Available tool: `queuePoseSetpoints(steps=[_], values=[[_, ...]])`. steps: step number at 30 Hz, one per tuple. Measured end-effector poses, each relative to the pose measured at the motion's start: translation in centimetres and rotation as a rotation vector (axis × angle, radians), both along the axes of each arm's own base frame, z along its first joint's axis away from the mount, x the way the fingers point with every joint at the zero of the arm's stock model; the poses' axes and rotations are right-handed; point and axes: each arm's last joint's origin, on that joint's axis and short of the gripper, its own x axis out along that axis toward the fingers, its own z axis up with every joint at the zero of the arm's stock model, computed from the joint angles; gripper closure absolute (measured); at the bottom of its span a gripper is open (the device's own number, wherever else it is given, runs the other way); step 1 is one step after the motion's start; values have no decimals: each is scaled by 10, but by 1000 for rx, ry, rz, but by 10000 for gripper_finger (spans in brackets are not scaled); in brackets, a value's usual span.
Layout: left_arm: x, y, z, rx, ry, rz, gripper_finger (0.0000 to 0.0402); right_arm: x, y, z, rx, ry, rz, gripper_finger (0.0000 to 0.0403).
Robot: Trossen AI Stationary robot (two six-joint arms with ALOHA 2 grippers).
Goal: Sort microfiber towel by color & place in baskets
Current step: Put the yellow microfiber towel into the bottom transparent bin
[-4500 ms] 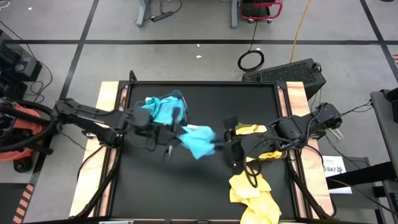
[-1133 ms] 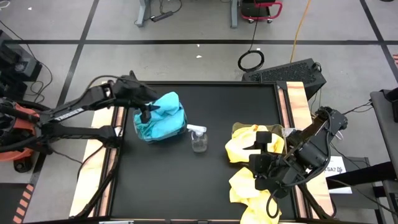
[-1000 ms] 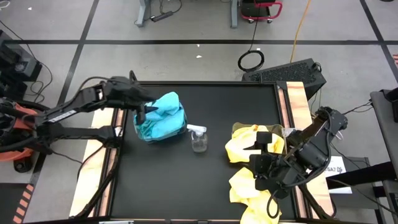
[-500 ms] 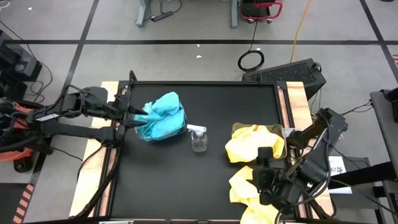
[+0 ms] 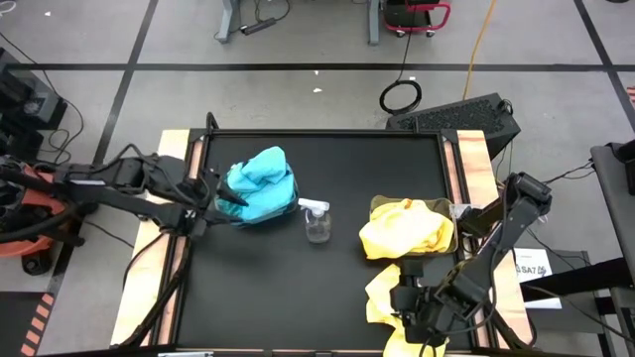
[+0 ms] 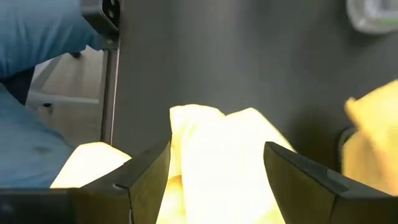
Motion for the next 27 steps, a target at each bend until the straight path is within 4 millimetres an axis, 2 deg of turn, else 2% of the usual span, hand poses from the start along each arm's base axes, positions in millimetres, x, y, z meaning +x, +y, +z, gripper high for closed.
queuePoseSetpoints(steps=[10,19,23,27], values=[[33,-32,-20,23,113,-101,204,-4,-5,-56,68,-33,-31,152],[59,-74,-37,30,147,-226,204,-20,-26,-107,62,27,-156,152],[64,-91,-43,59,145,-246,204,-24,-32,-120,83,8,-162,156],[68,-106,-48,81,123,-253,204,-22,-37,-123,69,10,-175,189]])
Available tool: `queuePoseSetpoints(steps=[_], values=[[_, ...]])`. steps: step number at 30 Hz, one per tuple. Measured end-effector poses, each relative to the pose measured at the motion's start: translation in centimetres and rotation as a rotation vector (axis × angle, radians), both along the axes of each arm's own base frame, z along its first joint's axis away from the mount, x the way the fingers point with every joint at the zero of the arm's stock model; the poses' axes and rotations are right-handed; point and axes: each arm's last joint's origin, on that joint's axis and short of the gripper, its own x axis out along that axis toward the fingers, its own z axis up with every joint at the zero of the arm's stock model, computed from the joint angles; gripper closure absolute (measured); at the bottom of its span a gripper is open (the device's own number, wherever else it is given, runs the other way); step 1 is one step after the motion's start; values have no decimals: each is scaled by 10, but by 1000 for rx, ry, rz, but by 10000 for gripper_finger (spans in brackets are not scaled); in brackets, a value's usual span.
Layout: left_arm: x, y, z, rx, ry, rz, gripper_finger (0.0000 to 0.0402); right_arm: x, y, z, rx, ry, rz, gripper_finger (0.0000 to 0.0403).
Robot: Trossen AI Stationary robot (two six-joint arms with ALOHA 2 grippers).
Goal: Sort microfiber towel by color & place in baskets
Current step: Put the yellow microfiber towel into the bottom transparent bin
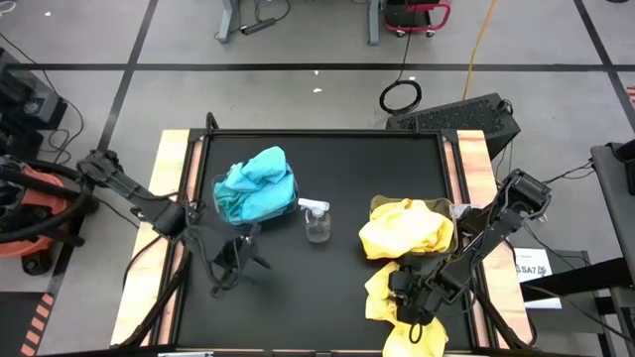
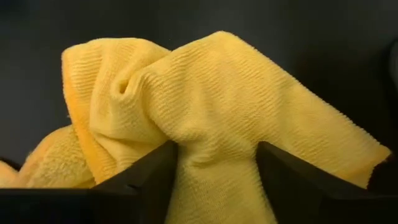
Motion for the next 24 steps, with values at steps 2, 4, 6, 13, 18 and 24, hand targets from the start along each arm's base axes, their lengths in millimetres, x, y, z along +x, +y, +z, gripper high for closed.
queuePoseSetpoints(steps=[2,4,6,13,18,24], values=[[2,-7,-2,7,-18,-4,204,2,-2,0,-11,0,7,219],[3,-14,-3,16,-36,-9,204,5,-5,0,-25,0,18,257],[5,-21,-5,28,-60,-19,204,8,-8,0,-38,-3,28,304],[13,-42,-14,53,-101,-50,204,20,-9,9,-106,-101,94,390],[19,-51,-25,82,-88,-49,204,34,-2,29,-147,-149,156,399],[28,-58,-36,93,-80,-44,204,46,4,66,-274,-170,197,400]])
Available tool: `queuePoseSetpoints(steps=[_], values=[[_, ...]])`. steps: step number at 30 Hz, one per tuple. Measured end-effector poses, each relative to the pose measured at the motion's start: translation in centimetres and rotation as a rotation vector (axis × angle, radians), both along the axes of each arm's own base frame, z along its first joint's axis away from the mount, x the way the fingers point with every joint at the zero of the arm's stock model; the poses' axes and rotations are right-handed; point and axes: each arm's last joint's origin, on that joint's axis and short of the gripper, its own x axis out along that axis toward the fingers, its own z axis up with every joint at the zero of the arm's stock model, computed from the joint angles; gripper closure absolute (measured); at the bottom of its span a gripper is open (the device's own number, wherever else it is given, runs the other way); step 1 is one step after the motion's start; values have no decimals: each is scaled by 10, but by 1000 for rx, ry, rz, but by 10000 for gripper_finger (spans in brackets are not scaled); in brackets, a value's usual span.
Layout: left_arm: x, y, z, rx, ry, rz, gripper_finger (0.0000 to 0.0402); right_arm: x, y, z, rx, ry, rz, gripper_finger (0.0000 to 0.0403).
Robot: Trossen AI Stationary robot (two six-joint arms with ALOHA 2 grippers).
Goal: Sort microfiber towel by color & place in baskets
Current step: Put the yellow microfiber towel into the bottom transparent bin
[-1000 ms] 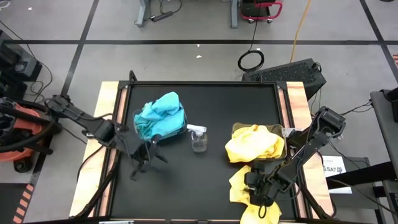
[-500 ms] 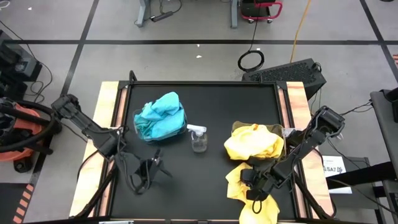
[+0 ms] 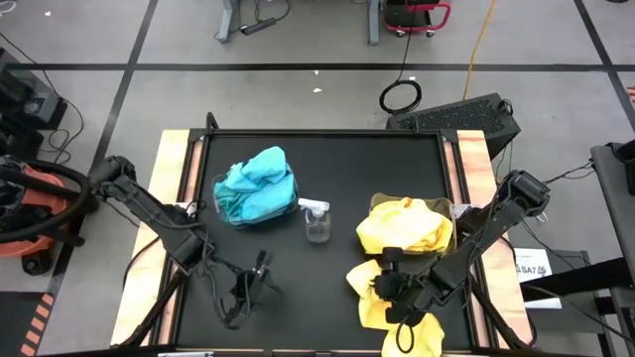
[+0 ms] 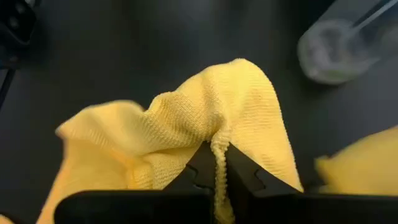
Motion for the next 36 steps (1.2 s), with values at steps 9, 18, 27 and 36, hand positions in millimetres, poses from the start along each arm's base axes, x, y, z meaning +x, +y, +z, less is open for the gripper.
queuePoseSetpoints(steps=[9,18,27,36], values=[[7,-8,-8,29,-24,-12,204,9,5,51,-156,-48,29,402],[7,-8,-8,56,-44,-21,204,9,4,77,-247,-62,41,402],[7,-8,-8,59,-43,-21,204,7,1,87,-297,-46,39,403],[7,-8,-8,65,-44,-21,204,2,-5,111,-412,-60,7,403]])
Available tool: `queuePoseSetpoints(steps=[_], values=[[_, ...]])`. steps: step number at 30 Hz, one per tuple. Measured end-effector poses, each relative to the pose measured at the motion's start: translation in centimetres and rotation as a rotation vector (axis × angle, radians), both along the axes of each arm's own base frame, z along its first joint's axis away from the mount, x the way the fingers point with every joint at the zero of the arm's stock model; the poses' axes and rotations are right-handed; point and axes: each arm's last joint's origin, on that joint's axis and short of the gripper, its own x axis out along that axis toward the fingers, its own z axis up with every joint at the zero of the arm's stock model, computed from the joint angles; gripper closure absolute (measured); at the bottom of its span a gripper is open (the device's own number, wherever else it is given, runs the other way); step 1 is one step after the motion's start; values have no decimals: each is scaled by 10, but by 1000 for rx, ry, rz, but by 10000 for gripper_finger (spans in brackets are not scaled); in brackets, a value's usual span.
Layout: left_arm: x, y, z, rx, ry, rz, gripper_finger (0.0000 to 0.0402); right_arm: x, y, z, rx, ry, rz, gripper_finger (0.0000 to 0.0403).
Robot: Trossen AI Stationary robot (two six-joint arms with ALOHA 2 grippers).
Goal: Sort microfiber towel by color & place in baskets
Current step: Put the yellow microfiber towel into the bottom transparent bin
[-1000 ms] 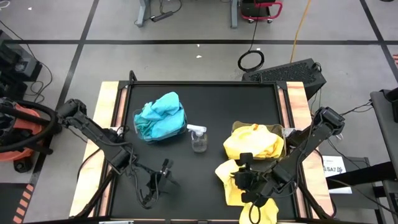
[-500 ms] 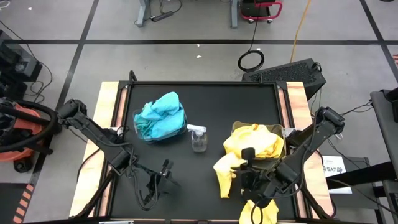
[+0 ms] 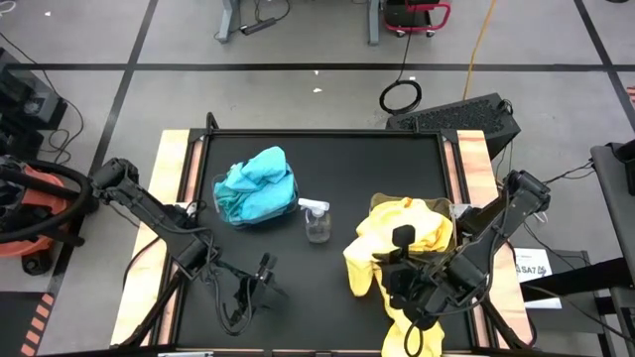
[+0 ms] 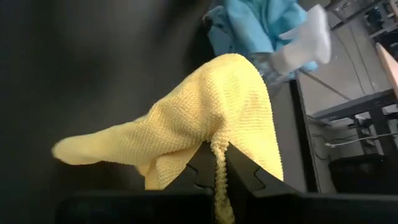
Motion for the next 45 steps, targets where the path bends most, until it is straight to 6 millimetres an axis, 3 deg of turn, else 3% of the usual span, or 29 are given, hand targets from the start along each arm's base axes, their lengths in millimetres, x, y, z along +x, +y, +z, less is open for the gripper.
queuePoseSetpoints(steps=[22,37,45], values=[[0,0,0,6,-5,9,204,-28,-31,66,-168,12,-67,402],[0,1,0,24,-12,7,204,-89,-89,120,-30,-125,-48,402],[0,1,0,23,-13,8,204,-119,-116,135,111,-156,-13,402]])
